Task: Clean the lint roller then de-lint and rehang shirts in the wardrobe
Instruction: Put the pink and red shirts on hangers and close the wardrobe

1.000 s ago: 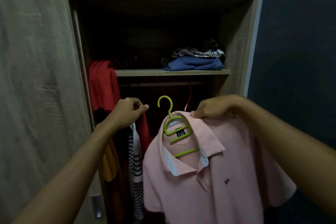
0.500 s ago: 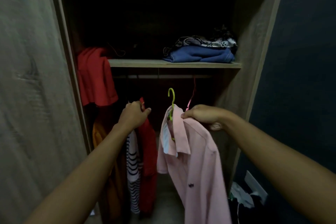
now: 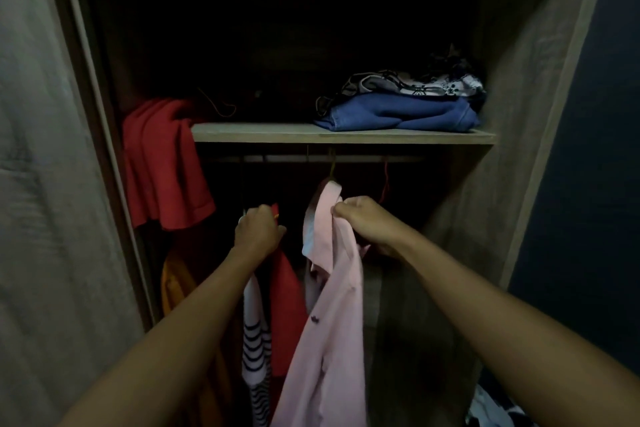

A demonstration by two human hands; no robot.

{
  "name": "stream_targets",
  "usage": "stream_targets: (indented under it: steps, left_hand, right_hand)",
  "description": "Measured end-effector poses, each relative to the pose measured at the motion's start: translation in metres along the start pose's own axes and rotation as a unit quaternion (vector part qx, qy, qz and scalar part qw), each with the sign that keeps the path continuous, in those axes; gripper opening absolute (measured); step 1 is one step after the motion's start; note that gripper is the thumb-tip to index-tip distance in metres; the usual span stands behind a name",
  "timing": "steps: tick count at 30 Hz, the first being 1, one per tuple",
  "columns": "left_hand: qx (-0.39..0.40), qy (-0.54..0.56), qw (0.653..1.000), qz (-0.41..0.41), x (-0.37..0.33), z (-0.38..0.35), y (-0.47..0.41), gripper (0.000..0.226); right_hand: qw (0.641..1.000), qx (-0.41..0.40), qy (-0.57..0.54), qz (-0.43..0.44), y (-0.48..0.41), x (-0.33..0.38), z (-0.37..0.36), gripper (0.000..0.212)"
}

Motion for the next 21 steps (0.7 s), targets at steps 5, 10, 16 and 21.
stream_targets:
  steps: [5,10,16,21]
  left_hand:
    - [0.020,-0.018,0.998,-0.051,-0.002,-0.007,-0.009,0.030]
    - [0.022,-0.059,0.995,-0.081,0.000,-0.009,-0.011,0.031]
    - [0.035,-0.074,0.993,-0.084,0.000,-0.010,-0.013,0.035]
    - [0.008,-0.069,0.992,-0.104,-0.010,0.004,-0.007,0.041]
  right_hand:
    - [0.999,-0.031,0.025,0.012,-0.045,-0.001,-0.007,0.039]
    - [0.998,-0.061,0.030,-0.004,-0.078,-0.013,-0.007,0.033]
    - [0.997,-0.030,0.067,-0.020,-0.089,-0.032,-0.022,0.029]
    - [0.988,-0.043,0.148,0.016,-0.076,-0.021,-0.015,0.047]
Point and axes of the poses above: each hand's wrist, its own y-axis away from the middle knuckle, its own z-axis out of the back of the hand, x = y × z, the point moved 10 cm from there along -y, towards the middle knuckle, and after that the axes turned 5 degrees about y, right-handed, at the moved point
